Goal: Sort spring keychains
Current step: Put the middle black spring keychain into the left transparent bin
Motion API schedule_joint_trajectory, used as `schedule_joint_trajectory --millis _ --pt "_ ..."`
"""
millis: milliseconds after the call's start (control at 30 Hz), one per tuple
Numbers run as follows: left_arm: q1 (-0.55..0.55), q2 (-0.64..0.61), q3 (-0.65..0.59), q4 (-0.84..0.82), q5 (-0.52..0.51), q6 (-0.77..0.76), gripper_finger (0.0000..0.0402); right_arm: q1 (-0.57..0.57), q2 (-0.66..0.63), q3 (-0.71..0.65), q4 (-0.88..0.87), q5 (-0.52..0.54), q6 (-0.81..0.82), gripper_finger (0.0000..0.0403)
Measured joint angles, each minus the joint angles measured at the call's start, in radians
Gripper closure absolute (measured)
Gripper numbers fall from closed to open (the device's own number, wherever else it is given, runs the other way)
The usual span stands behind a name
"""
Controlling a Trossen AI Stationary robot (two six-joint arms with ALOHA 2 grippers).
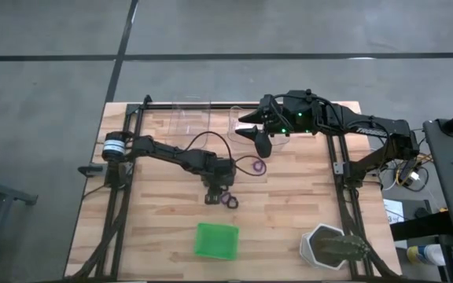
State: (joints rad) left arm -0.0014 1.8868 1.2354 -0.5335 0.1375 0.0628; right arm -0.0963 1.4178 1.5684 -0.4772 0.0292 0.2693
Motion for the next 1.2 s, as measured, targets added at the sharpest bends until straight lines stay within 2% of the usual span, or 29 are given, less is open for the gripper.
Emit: schedule_joint_trajectory --millis 200,300,367,500,533,833,1200 --pt "0.0 0.025 0.0 0.003 -0.025 0.008 0.0237 0.0 0.0 -0.001 0.022 0.0 -0.001 0.0197" --pt "0.0 0.034 0.002 0.001 -0.031 0.021 0.0254 0.0 0.0 -0.002 0.025 0.003 -0.006 0.0197" --pt "0.0 0.036 0.003 0.0 -0.037 0.013 0.0284 0.0 0.0 -0.002 0.025 0.011 -0.007 0.0197" --pt "0.003 0.028 0.002 -0.012 -0.044 -0.009 0.0376 0.0 0.0 -0.002 0.026 0.024 -0.007 0.0197" --pt "0.002 0.026 0.002 -0.016 -0.043 -0.01 0.0383 0.0 0.0 -0.002 0.026 0.025 -0.007 0.0197" --pt "0.0 -0.036 0.087 -0.196 -0.018 -0.022 0.0394 -0.002 0.0 -0.002 0.043 0.027 -0.015 0.0197" --pt "0.042 -0.244 0.137 -0.259 -0.024 -0.037 0.0395 -0.003 0.0 -0.002 0.049 0.027 -0.019 0.0197"
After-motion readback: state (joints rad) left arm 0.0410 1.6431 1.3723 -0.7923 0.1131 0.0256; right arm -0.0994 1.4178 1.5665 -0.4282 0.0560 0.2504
